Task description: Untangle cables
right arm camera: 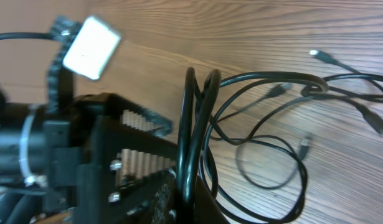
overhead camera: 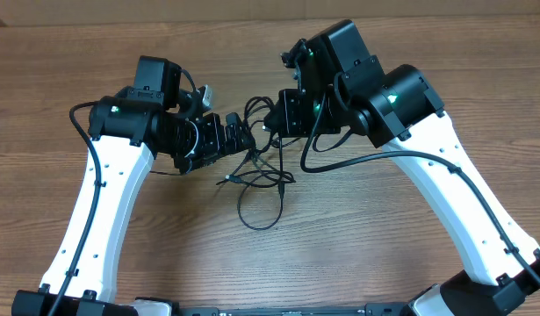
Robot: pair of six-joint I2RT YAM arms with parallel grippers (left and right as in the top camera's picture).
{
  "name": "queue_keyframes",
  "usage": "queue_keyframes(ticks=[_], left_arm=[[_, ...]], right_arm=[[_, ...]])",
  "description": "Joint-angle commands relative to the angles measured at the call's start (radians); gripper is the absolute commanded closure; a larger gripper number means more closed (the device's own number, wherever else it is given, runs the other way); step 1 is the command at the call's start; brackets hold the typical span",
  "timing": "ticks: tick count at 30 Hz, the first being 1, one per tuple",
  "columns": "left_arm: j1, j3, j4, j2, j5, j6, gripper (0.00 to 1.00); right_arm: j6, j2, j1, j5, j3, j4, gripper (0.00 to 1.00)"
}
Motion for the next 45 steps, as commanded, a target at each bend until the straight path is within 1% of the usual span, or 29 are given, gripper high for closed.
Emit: queue_keyframes(ticks=[1,3,4,5,6,7,8,10,13,14,15,16,17,18,19,22,24,25,26,29,31,32,34,38,42,45], left_arm=[[0.01,0.021,0.013,0.004,0.042,0.017,0.04],[0.01,0.021,0.021,0.004,0.027,0.016,0.07],[0.01,0.021,0.022,0.004,0.018,0.016,0.16],[0.01,0.021,0.022,0.004,0.005,0.015,0.22],[0.01,0.021,0.022,0.004,-0.011,0.011,0.24],[0.01,0.021,0.022,0.004,-0.016,0.012,0.29],[0.01,0.021,0.021,0.004,-0.027,0.012,0.43],[0.01,0.021,0.021,0.004,-0.048,0.012,0.64],[0.01,0.021,0.016,0.004,-0.056,0.012,0.71],[0.01,0.021,0.015,0.004,-0.056,0.012,0.71],[0.01,0.021,0.014,0.004,-0.056,0.012,0.74],[0.01,0.02,0.013,0.004,-0.056,0.012,0.74],[0.01,0.021,0.011,0.004,-0.055,0.012,0.72],[0.01,0.021,0.008,0.004,-0.055,0.012,0.65],[0.01,0.02,0.006,0.004,-0.054,0.013,0.54],[0.01,0.021,0.006,0.004,-0.051,0.016,0.51],[0.01,0.021,0.01,0.004,-0.051,0.016,0.51],[0.01,0.021,0.014,0.004,-0.051,0.016,0.53],[0.01,0.021,0.021,0.004,-0.051,0.016,0.62],[0.01,0.021,0.043,0.004,-0.052,0.016,0.82],[0.01,0.021,0.055,0.004,-0.064,0.015,0.93],[0.01,0.02,0.058,0.004,-0.074,0.015,0.96],[0.01,0.02,0.055,0.004,-0.16,0.0,0.96],[0.008,0.02,0.016,0.004,-0.346,-0.056,0.96],[0.008,0.02,0.002,0.004,-0.407,-0.056,0.96],[0.008,0.02,0.006,0.004,-0.411,-0.06,0.96]], right_arm=[[0.004,-0.02,-0.004,-0.142,0.029,0.025,0.96],[0.004,-0.02,-0.004,-0.193,0.029,0.029,0.96],[0.004,-0.02,-0.004,-0.224,0.029,0.029,0.96],[0.004,-0.02,-0.004,-0.257,0.029,0.028,0.96],[0.003,-0.02,-0.004,-0.293,0.029,0.028,0.96],[0.003,-0.02,-0.004,-0.306,0.029,0.028,0.96],[0.003,-0.02,-0.004,-0.327,0.029,0.028,0.96],[0.0,-0.02,-0.005,-0.31,0.029,0.028,0.96],[0.001,-0.02,-0.005,-0.23,0.029,0.024,0.96],[0.001,-0.02,-0.005,-0.212,0.029,0.021,0.96],[0.0,-0.02,-0.005,-0.198,0.029,0.018,0.96],[0.0,-0.02,-0.004,-0.178,0.029,0.013,0.96],[0.0,-0.02,-0.004,-0.147,0.029,0.009,0.96],[0.001,-0.02,-0.004,-0.122,0.029,0.006,0.96],[0.001,-0.02,-0.004,-0.088,0.029,0.004,0.96],[0.002,-0.02,-0.004,-0.013,0.029,0.0,0.96],[0.005,-0.02,-0.004,-0.014,0.029,-0.002,0.96],[0.004,-0.02,-0.004,-0.027,0.029,-0.003,0.96],[0.005,-0.02,-0.004,-0.04,0.029,-0.005,0.96],[0.004,-0.02,-0.004,-0.096,0.029,-0.003,0.96],[0.005,-0.02,-0.005,-0.101,0.029,-0.002,0.96],[0.005,-0.02,-0.008,-0.101,0.029,-0.002,0.96],[0.018,-0.02,-0.025,-0.077,0.029,-0.006,0.96],[0.039,-0.02,-0.074,0.035,0.029,-0.031,0.96],[0.053,-0.02,-0.113,0.131,0.029,-0.066,0.96],[0.053,-0.02,-0.128,0.156,0.029,-0.085,0.96]])
